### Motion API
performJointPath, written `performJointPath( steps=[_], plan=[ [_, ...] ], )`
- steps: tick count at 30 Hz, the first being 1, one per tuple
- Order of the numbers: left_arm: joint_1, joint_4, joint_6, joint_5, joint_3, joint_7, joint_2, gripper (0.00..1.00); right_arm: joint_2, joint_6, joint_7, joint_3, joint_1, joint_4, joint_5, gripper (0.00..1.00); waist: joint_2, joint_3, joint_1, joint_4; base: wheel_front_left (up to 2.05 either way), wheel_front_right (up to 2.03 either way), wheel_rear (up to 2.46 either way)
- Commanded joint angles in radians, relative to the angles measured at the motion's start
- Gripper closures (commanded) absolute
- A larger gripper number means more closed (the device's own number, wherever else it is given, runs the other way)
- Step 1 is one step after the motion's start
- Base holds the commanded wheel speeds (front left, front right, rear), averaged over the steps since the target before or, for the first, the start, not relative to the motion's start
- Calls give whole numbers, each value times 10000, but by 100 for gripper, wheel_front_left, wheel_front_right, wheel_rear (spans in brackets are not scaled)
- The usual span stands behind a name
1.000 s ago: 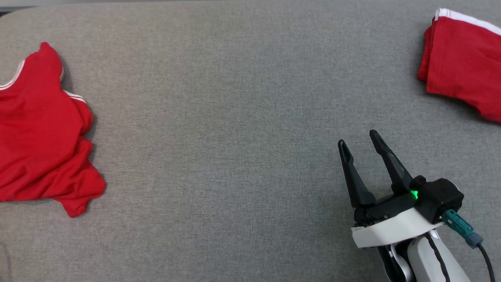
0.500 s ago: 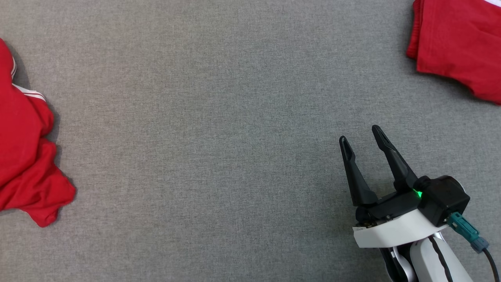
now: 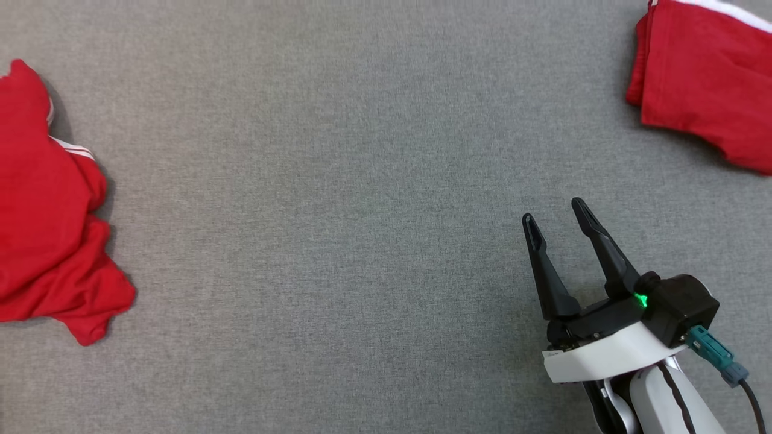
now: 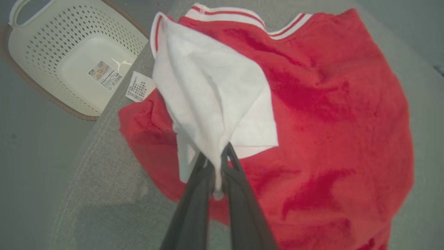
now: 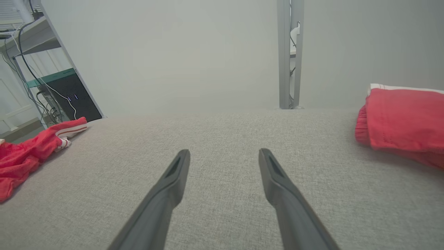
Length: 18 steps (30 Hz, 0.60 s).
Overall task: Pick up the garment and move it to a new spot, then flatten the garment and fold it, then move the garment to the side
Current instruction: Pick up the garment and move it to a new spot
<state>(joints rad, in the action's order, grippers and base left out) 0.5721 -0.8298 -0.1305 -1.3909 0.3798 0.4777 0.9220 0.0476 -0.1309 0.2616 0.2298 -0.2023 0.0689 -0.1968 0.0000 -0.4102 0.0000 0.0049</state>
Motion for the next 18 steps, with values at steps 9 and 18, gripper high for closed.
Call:
performJointPath(
  steps=[9,18],
  plan=[
    [76,1192,-5,-344,297,-545,614,100,63,1,51,-46,129,433,-550,0,0,1313,0,36,0,0,0],
    [265,2711,-5,-220,833,-1168,911,100,64,1,50,-151,365,915,-859,0,0,2386,0,0,0,0,0]
  ],
)
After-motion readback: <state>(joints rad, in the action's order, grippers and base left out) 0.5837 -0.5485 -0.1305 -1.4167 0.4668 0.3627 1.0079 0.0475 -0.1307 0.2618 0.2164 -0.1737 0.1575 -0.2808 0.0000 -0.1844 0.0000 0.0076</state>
